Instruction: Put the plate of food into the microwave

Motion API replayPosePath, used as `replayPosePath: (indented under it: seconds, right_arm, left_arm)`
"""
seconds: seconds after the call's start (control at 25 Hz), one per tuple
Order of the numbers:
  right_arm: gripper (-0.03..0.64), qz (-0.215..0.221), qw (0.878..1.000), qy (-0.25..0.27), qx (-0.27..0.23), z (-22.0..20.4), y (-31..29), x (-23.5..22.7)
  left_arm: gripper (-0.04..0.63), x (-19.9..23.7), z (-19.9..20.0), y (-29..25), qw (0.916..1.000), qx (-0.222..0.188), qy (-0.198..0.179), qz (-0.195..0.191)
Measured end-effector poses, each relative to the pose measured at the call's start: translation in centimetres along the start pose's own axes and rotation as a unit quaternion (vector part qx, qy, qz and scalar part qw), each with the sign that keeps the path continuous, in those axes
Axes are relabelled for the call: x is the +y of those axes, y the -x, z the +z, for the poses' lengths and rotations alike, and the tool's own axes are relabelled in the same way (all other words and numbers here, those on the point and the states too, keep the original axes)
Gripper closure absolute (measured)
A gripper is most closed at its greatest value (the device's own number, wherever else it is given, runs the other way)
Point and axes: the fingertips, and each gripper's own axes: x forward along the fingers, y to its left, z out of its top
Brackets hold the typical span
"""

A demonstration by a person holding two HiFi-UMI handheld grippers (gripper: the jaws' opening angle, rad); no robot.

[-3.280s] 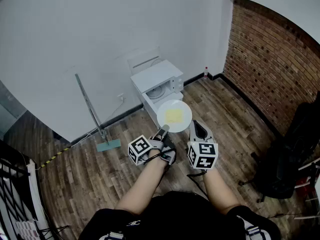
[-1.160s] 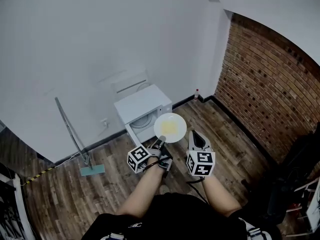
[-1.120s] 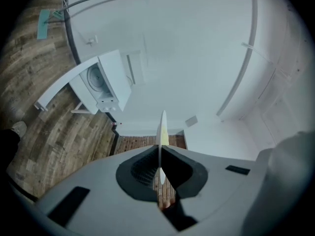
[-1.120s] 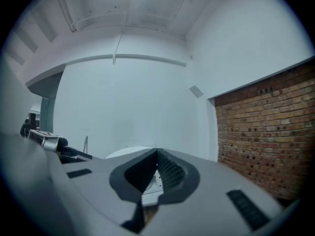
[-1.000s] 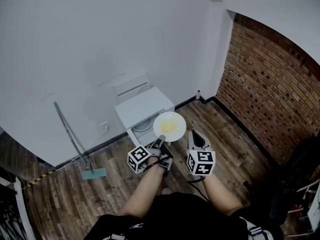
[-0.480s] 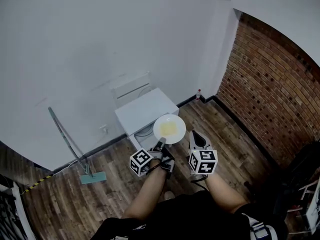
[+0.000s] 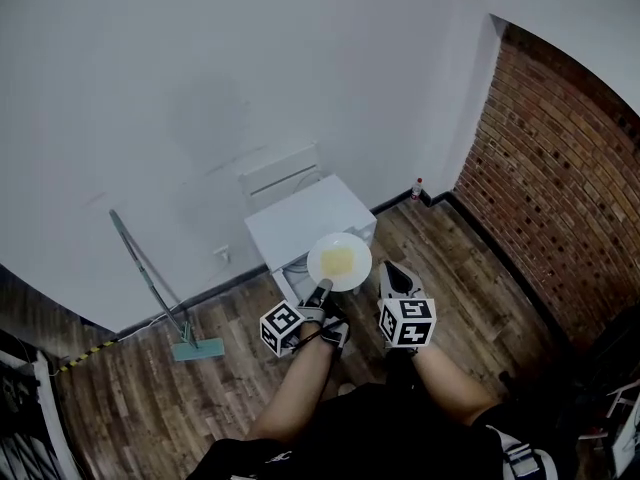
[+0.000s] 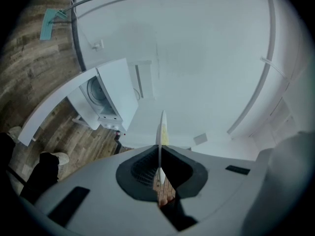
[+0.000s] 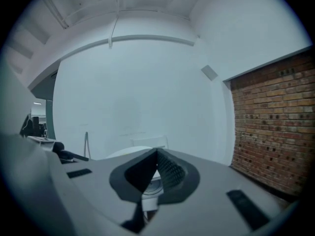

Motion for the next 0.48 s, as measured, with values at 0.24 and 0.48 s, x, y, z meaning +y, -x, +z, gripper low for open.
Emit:
replayPosePath:
  seconds: [0.24, 0.48]
  right_arm:
    - [0.604, 0.058, 0.998, 0.013, 0.009, -0.1, -4.5, 0.7]
    - [0.604, 0.133, 0.991, 0.028, 0.005, 1.5, -12.6, 0.5]
  left_arm:
    - [0.581, 0.1, 2.4, -1.7, 0.9987, -0.049, 0.011, -0.001]
    - [0.581, 0.2, 6.0, -5.4, 0.9922, -0.124, 0.004, 0.006]
